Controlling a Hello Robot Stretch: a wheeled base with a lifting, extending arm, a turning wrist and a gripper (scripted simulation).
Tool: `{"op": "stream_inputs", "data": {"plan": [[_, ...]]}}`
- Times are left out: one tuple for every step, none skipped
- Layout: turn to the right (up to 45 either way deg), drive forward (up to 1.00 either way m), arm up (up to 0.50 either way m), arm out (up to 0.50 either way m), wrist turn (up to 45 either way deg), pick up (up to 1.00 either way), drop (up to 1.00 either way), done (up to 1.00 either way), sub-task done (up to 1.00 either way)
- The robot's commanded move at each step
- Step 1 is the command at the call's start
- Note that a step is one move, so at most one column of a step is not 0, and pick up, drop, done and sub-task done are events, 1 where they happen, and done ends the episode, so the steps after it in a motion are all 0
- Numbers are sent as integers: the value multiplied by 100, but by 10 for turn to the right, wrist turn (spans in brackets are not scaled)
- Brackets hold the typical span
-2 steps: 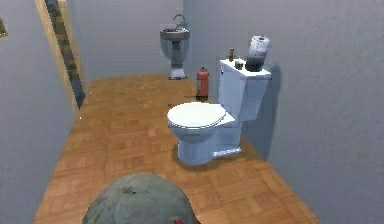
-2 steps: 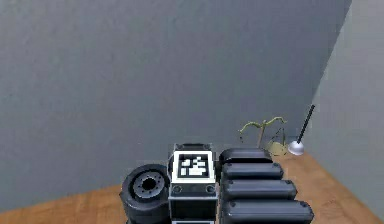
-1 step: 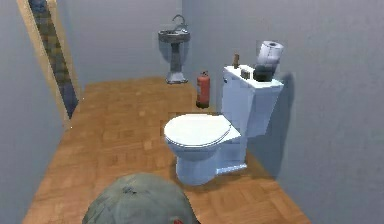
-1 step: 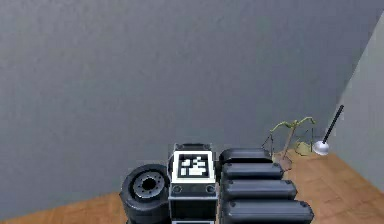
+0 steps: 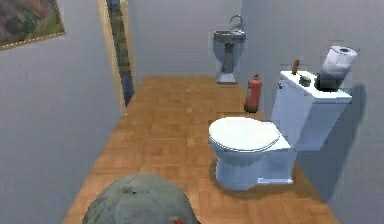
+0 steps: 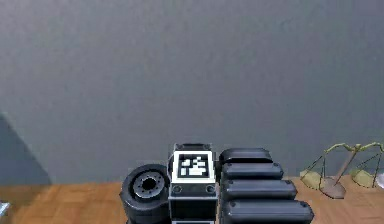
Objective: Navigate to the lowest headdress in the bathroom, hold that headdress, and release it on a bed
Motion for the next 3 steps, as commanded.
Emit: {"op": "stream_inputs", "data": {"plan": [[0,75,0,0,0,0,0,0,0],[-450,0,0,0,0,0,0,0,0],[-180,0,0,0,0,0,0,0,0]]}}
